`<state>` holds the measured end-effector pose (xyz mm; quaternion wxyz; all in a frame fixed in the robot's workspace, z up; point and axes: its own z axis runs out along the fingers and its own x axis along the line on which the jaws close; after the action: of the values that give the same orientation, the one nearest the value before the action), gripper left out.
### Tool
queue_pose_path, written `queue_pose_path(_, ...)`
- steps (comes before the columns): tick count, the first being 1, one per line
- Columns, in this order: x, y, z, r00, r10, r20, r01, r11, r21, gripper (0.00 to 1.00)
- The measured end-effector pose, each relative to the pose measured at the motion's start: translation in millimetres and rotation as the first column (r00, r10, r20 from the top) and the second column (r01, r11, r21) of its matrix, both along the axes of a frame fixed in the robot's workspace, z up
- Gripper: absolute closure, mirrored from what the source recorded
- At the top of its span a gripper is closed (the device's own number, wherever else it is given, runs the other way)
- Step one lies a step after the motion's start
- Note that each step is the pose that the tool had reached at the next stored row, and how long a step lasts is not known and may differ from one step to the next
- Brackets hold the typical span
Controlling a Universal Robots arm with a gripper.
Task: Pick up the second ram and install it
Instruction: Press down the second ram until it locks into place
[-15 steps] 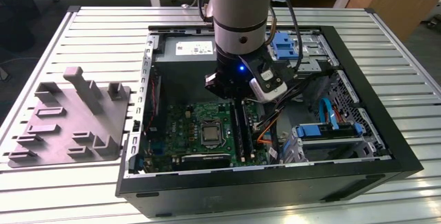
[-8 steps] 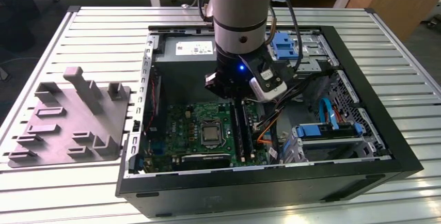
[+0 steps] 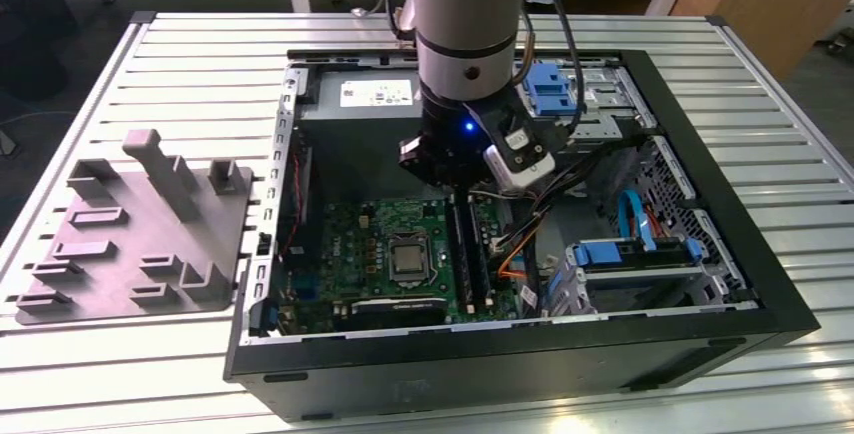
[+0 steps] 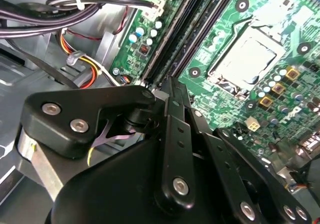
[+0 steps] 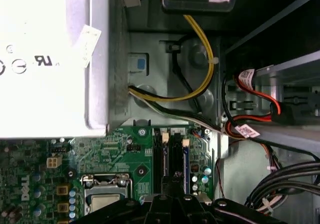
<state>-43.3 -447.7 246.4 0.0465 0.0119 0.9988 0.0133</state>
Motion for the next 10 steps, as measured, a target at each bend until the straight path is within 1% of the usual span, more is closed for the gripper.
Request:
queue_pose_path(6,1.5,6.8,-8.9,1.0,0.0,0.0,0.0,1.0,0.0,0.9)
queue_pose_path(10,1.5,10.2,-11.3,1.0,0.0,0.0,0.0,1.0,-0.0001,0.9)
